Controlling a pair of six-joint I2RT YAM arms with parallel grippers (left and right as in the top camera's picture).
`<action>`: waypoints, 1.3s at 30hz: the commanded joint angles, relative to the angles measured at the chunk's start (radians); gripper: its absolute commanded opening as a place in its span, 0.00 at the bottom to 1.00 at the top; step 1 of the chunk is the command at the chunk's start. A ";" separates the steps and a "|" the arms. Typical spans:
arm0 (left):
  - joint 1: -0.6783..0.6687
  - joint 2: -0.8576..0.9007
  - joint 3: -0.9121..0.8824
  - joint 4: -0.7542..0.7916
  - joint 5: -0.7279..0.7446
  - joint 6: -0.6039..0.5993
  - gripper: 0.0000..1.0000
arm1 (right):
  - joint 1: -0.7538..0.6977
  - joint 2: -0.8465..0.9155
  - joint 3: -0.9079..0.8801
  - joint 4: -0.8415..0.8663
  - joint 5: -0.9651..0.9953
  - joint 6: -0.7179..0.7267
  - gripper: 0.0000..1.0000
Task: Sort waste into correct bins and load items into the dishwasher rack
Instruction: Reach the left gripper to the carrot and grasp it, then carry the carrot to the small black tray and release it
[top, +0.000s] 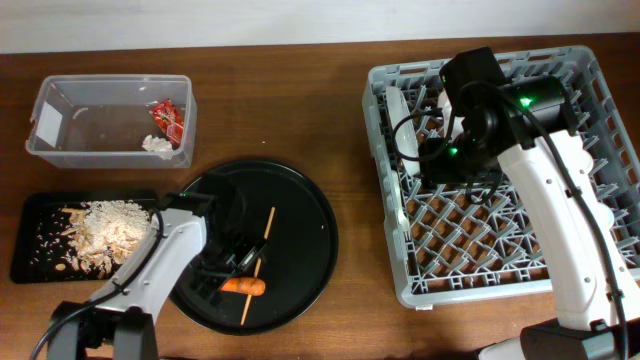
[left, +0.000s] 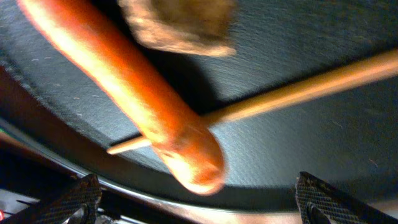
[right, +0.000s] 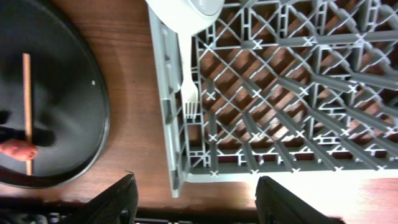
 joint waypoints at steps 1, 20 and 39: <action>-0.001 -0.011 -0.058 0.047 -0.071 -0.105 0.99 | -0.005 -0.017 0.003 -0.002 0.036 -0.015 0.65; -0.001 -0.011 -0.157 0.200 -0.149 -0.114 0.24 | -0.005 -0.017 0.003 -0.008 0.036 -0.016 0.65; 0.211 -0.264 -0.004 0.100 -0.333 0.079 0.02 | -0.005 -0.017 0.003 -0.014 0.036 -0.016 0.65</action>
